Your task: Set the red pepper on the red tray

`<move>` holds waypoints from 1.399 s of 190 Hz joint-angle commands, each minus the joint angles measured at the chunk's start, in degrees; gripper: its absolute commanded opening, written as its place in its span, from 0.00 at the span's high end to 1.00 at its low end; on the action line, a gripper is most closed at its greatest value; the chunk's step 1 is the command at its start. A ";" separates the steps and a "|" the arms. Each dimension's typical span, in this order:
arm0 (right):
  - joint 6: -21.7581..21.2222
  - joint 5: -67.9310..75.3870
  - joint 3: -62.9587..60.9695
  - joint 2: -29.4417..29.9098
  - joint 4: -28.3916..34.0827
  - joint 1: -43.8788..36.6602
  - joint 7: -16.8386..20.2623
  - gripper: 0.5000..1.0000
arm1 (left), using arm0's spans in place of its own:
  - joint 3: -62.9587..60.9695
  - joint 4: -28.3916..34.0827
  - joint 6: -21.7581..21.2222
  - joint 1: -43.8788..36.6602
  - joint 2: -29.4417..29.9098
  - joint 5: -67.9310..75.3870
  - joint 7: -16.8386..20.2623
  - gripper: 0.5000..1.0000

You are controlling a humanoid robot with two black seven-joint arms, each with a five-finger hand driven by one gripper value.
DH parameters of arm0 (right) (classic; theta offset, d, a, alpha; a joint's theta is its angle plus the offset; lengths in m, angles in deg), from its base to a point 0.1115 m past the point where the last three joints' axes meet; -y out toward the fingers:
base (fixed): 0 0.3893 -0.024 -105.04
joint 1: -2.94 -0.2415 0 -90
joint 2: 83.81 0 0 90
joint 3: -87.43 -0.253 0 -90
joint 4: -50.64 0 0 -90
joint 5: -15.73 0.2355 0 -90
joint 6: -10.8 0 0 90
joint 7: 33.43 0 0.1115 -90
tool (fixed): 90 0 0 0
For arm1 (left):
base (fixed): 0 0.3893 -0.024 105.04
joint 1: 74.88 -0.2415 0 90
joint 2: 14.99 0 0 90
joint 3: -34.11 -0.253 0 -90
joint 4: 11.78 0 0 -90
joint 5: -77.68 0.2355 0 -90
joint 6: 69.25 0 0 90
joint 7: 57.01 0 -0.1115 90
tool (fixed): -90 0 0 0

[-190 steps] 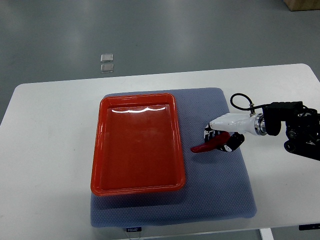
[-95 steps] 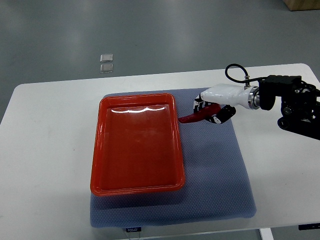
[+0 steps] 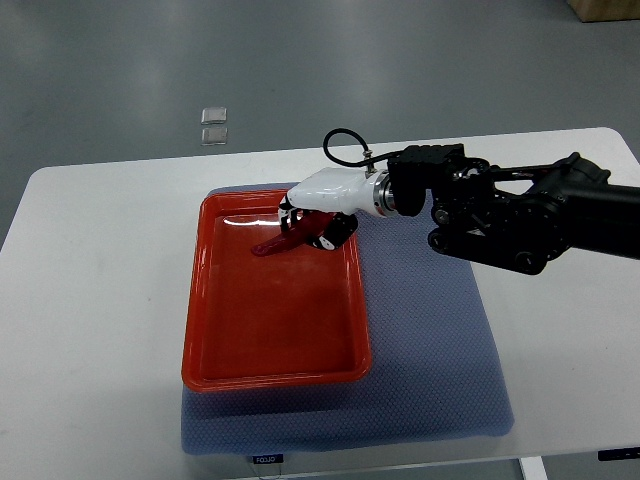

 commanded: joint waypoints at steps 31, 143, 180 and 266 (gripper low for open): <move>-0.03 -0.07 0.06 8.36 -5.91 3.15 -0.02 0.98 | 0.00 0.00 0.00 0.01 0.00 0.00 0.00 0.00; 2.61 0.10 1.12 7.84 -8.02 6.22 -0.37 0.36 | 0.00 0.00 0.00 0.01 0.00 0.00 0.00 0.00; 3.66 2.03 -8.46 0.90 -4.50 6.14 -0.28 0.35 | 0.00 0.00 0.00 0.01 0.00 0.00 0.00 0.00; 0.50 16.19 -40.63 -10.88 -2.48 17.47 3.94 0.36 | 0.00 0.00 0.00 0.01 0.00 0.00 0.00 0.00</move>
